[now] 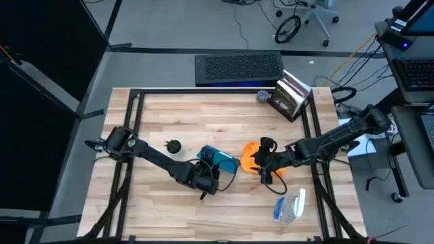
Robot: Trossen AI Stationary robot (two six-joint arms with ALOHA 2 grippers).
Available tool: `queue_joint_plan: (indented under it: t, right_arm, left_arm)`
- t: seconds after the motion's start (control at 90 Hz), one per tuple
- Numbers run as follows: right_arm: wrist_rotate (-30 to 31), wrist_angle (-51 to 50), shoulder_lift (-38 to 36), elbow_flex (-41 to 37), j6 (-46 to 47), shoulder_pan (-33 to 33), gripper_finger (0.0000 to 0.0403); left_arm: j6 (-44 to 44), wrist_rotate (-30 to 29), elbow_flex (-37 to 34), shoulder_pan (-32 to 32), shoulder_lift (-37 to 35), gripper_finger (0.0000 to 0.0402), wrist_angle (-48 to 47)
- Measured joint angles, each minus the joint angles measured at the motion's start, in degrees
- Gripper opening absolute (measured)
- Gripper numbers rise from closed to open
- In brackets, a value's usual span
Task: Apply microfiber cloth
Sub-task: Spray the blue tablet with the transparent spray bottle
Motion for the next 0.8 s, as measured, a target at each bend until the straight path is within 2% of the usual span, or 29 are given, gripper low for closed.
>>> queue_joint_plan:
  t: [0.178,0.3,0.456,0.8]
  right_arm:
    - [0.0,-3.1,-1.2,1.5,0.0,0.1,0.0215]
    - [0.2,-7.1,-3.2,4.1,0.0,0.2,0.0215]
    - [0.3,-7.5,-5.7,4.3,-0.6,0.3,0.0215]
    - [2.0,-4.6,-6.3,4.4,-1.7,1.8,0.0215]
  left_arm:
    - [-7.0,0.7,1.7,-0.6,-1.4,0.0009,-0.9]
    - [-12.6,2.5,1.9,-1.3,-4.5,0.0008,-1.1]
    - [-18.2,2.9,1.8,-1.7,-9.4,0.0008,-1.5]
    - [-22.9,5.3,1.8,0.1,-15.8,0.0008,1.1]
